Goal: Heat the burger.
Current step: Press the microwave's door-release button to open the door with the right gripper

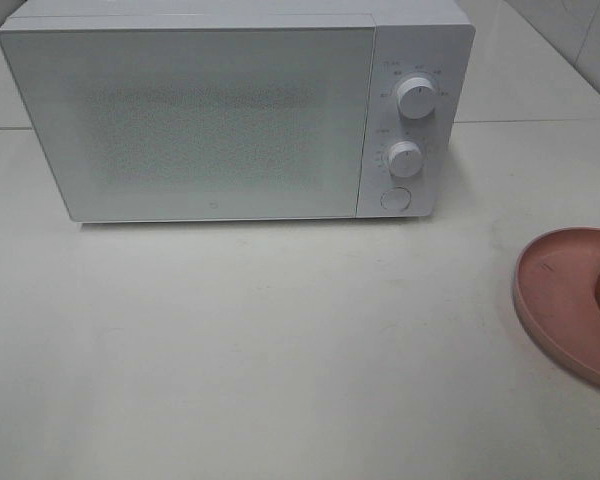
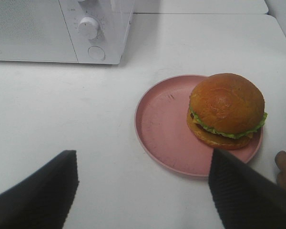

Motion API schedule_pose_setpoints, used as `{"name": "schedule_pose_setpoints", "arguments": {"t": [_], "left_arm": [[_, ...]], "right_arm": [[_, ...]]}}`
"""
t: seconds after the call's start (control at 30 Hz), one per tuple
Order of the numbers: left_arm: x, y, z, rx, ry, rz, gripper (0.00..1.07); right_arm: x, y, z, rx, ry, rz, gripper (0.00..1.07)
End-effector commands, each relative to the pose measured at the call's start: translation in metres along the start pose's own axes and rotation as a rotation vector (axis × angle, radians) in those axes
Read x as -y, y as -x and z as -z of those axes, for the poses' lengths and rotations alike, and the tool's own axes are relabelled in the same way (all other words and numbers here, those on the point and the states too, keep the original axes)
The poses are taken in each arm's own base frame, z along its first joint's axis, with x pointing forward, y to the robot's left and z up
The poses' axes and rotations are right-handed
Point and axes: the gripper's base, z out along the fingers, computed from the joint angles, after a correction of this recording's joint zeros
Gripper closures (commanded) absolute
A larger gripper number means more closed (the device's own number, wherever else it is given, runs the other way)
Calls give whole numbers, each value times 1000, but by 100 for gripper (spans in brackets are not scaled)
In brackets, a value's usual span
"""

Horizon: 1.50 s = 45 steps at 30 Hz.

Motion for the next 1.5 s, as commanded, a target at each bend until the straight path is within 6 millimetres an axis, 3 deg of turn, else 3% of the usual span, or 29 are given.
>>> {"name": "schedule_pose_setpoints", "arguments": {"t": [0.03,0.33,1.5], "left_arm": [[0,0,0,4,0,-5,7],[0,0,0,4,0,-5,7],[0,0,0,4,0,-5,7]], "right_arm": [[0,-2,4,30,-3,10,31],[-1,9,9,46,-2,-21,31],[1,60,-44,51,-10,-50,31]]}}
